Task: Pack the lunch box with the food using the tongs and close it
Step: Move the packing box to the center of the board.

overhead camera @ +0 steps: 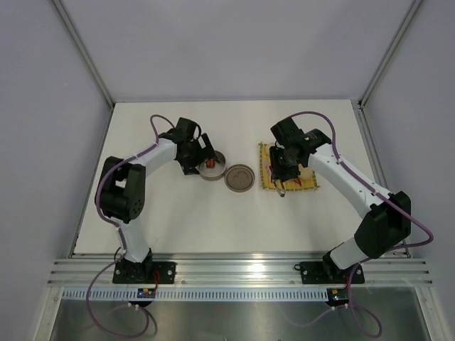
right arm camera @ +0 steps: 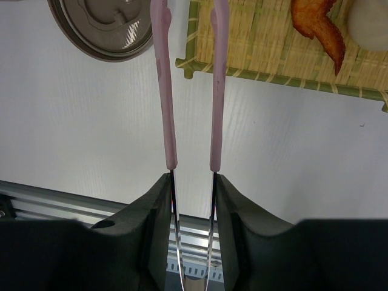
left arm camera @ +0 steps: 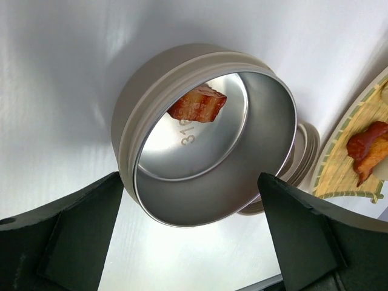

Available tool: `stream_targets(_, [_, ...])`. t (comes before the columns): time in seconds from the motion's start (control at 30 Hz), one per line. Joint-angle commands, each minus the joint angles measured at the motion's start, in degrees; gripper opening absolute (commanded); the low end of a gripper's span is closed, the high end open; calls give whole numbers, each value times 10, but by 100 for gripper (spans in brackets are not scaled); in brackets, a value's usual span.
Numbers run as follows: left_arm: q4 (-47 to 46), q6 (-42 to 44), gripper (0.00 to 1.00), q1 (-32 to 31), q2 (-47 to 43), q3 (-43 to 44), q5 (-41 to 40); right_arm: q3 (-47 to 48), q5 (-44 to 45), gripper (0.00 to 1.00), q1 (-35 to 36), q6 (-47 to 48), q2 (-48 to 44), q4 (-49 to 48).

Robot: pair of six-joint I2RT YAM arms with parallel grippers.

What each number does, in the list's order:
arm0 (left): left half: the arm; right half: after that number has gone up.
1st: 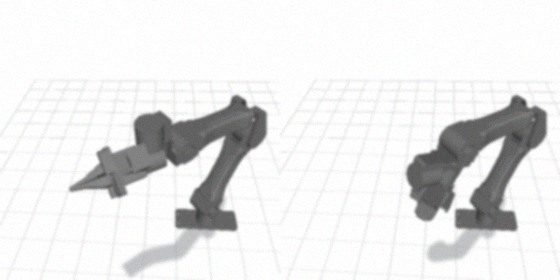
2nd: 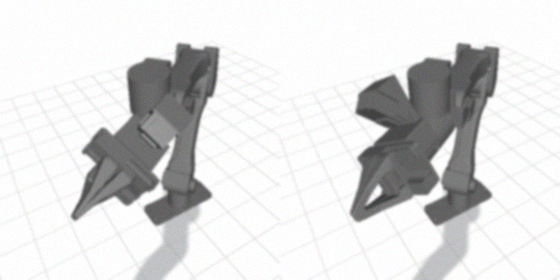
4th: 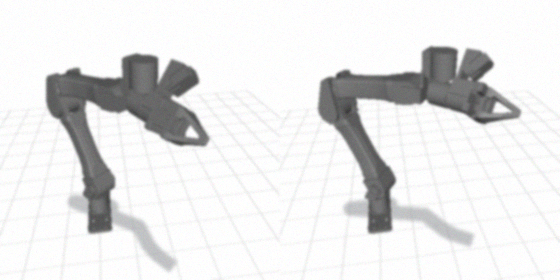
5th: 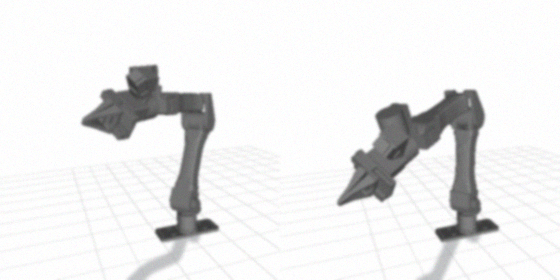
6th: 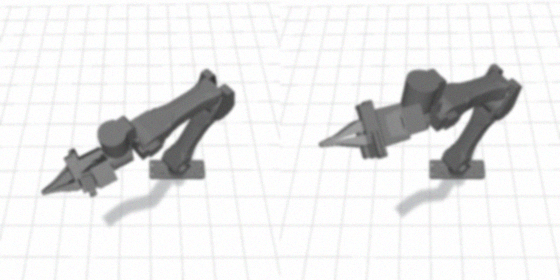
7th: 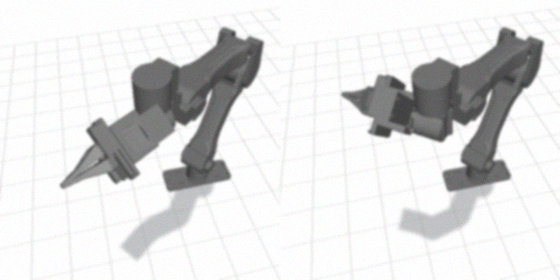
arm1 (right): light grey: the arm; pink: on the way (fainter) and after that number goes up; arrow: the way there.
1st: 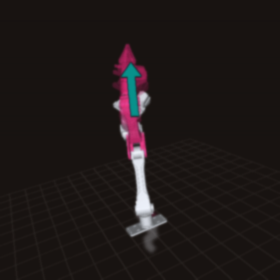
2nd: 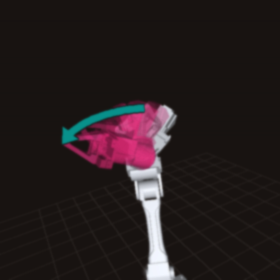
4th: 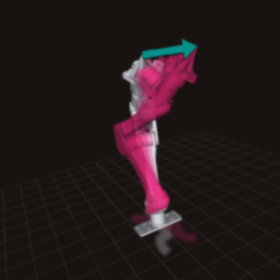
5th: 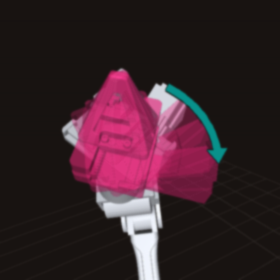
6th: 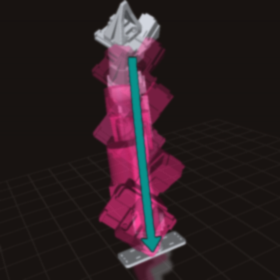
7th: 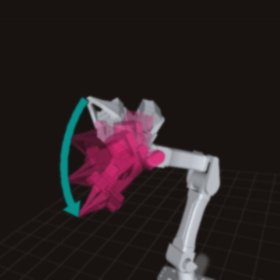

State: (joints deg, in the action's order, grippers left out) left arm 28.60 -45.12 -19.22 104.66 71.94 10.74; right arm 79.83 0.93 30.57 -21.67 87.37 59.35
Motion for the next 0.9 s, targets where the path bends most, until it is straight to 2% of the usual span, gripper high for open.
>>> stream_targets(0.0, [-10,10,97,-18,40,57,21,-6,5,38,-5,-11,-25,-15])
stream_targets(0.23, [1,6,97,-45,118,166,31,-20,-3,38,-4,-24,-29,-22])
stream_targets(0.5, [22,10,97,-56,126,236,14,-18,18,38,-6,-25,-13,-30])
stream_targets(0.7, [39,48,98,-56,42,189,-39,1,10,38,-37,-12,14,-48])
stream_targets(0.87, [48,72,99,-56,-38,103,-62,16,-7,39,-62,13,51,-49])
